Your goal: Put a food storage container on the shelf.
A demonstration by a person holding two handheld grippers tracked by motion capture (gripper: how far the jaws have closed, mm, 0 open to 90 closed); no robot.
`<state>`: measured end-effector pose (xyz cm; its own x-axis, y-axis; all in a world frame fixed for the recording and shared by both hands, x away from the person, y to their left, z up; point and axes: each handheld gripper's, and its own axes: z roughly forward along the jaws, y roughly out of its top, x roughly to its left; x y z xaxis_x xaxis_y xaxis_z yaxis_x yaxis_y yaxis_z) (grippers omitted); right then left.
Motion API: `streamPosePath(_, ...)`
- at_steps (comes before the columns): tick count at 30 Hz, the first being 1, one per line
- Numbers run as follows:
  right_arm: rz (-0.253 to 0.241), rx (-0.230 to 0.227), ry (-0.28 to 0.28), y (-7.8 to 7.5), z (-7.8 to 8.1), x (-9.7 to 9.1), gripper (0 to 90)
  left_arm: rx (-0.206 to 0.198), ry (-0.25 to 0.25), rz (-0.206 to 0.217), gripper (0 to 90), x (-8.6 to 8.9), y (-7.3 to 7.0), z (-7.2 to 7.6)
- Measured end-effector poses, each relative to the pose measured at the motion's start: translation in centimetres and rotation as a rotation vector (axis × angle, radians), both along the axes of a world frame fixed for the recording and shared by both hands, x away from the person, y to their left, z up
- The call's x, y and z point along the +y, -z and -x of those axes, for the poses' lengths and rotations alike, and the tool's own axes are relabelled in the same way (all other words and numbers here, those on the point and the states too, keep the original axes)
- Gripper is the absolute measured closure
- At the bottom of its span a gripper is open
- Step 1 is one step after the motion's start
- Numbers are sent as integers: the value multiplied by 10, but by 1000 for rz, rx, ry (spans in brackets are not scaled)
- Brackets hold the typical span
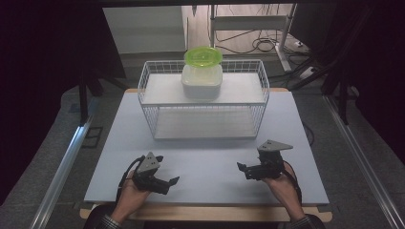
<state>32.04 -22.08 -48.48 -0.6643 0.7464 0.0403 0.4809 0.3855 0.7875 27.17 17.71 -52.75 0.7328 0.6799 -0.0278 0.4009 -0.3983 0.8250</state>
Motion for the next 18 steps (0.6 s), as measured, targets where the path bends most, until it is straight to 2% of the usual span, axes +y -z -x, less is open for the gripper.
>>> streamPosePath(5,29,16,8,11,3,0,0,7,-1,-6,21,0,1,-1)
streamPosePath(12,60,64,-6,26,4,4,0,14,-1,-18,21,0,2,-1)
streamPosePath(18,80,87,-11,31,2,5,0,18,0,-22,21,-1,3,-2)
